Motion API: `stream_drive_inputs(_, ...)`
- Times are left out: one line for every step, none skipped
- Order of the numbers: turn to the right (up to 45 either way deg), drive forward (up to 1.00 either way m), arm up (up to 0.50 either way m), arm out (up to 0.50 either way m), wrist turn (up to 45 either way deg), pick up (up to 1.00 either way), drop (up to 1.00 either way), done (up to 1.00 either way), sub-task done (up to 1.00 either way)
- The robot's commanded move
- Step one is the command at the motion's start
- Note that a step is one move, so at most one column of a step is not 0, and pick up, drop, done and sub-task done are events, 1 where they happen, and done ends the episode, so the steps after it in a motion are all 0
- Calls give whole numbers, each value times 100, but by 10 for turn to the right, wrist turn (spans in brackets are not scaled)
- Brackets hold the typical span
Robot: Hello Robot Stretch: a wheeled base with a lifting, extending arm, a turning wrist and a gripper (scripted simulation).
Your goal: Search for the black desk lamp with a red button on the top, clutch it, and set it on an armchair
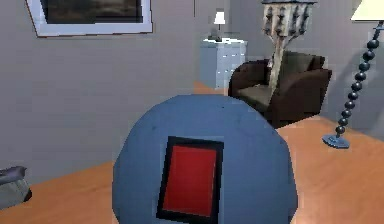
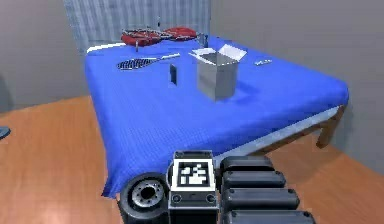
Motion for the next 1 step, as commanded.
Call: stream_drive_inputs(0, 60, 0, 0, 0, 0, 0, 0, 0)
